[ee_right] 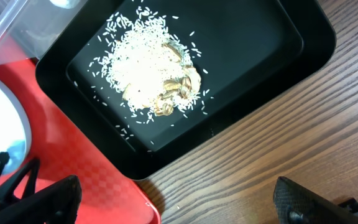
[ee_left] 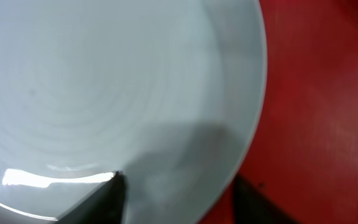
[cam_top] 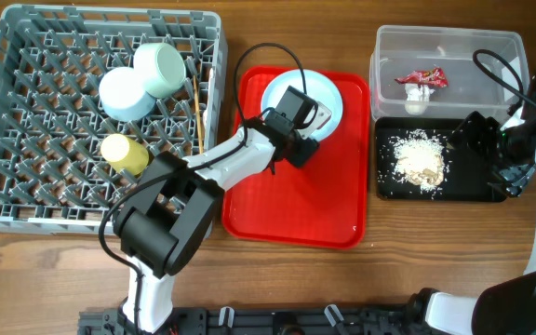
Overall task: Sort waste into correct bins and load items into the dishwasher rack
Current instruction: 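Grasp the light-blue plate rim with the left gripper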
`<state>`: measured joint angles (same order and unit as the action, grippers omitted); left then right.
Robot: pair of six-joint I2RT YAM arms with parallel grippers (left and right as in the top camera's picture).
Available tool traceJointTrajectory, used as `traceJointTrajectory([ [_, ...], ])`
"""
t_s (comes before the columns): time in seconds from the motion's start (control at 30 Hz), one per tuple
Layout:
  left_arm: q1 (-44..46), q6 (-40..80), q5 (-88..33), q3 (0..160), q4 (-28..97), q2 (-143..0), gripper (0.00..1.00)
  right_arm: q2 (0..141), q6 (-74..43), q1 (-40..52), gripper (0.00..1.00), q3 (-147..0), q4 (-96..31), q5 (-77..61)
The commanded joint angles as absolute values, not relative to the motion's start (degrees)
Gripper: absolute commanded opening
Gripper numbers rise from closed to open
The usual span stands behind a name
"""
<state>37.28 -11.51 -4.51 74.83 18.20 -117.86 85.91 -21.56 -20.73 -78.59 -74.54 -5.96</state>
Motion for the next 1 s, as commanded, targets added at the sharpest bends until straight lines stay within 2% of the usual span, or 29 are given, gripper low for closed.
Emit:
traceJointTrajectory([
  [0.0, 37.2, -11.6, -4.4, 75.2, 24.0, -118.8, 0.34, 85.0, -20.9, -20.9, 1.00, -79.9, -74.4, -6.5],
  [0.1, 37.2, -11.6, -4.4, 75.2, 26.3, -118.8, 0.28, 85.0, -20.9, -20.9, 1.00, -79.9, -74.3, -6.5],
  [0.17, 37.3, -11.6, -4.4, 75.2, 26.2, -118.8, 0.21, 85.0, -20.9, -20.9, 1.00, -79.9, -74.4, -6.5],
  [0.23, 37.3, -11.6, -4.4, 75.2, 26.2, -118.8, 0.20, 85.0, -20.9, -20.9, 1.00, -79.9, -74.4, -6.5],
  [0.33, 37.3, -11.6, -4.4, 75.2, 26.2, -118.8, 0.08, 85.0, -20.9, -20.9, 1.00, -79.9, -74.4, -6.5],
  [0.4, 37.3, -11.6, -4.4, 75.2, 26.2, -118.8, 0.04, 85.0, -20.9, -20.9, 1.00, -79.9, -74.4, -6.5],
  [0.73, 37.9, -11.1, -4.5, 76.7, 25.3, -115.0, 0.04, 85.0, -20.3, -20.9, 1.00, -79.9, -74.4, -6.5],
  [0.97, 37.1, -0.8, -4.5, 77.4, 24.8, -102.8, 0.04, 85.0, -20.3, -20.9, 1.00, -79.9, -74.6, -6.5],
])
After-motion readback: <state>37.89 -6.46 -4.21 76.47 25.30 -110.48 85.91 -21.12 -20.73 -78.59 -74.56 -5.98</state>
